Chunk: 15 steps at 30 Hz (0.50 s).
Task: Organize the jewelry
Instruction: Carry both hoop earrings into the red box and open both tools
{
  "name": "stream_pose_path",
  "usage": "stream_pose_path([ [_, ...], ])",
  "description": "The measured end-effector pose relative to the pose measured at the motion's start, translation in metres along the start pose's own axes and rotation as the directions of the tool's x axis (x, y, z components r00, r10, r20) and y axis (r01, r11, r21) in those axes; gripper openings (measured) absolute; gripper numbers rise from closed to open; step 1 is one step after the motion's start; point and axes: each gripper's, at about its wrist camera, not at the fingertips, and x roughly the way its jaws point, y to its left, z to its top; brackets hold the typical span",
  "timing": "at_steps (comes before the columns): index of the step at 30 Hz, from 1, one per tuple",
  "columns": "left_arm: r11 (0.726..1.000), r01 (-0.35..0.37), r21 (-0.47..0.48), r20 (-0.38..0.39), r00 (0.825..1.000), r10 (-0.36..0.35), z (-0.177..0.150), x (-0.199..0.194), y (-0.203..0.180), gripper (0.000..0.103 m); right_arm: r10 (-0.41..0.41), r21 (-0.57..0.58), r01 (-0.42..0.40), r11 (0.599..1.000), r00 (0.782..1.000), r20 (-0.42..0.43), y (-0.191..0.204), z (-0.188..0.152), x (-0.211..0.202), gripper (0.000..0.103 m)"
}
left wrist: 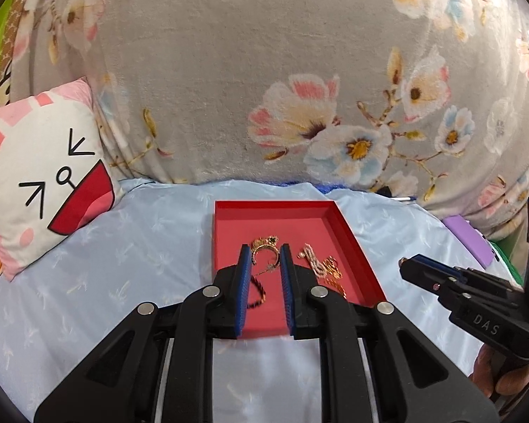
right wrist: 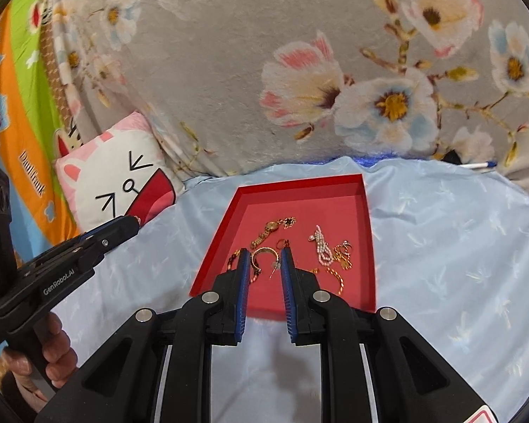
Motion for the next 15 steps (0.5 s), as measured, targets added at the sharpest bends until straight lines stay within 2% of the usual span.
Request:
stream_pose_path([
  [7, 0.999, 0.016, -0.04, -0.104, 0.994, -0.02, 0.015, 0.091, 0.01, 0.016, 0.0, 0.043, 0.005, 0.999, 0.994, -0.108, -0.02, 0.019, 0.09, 0.016],
  [15, 0.998, -0.042, -0.037, -0.173, 0.984, 0.035, 0.003, 0.157, 0.016, 0.016, -0.025, 0.014, 0.028, 0.999, 0.983, -0.182, -0.027, 0.008, 0.154, 0.016],
])
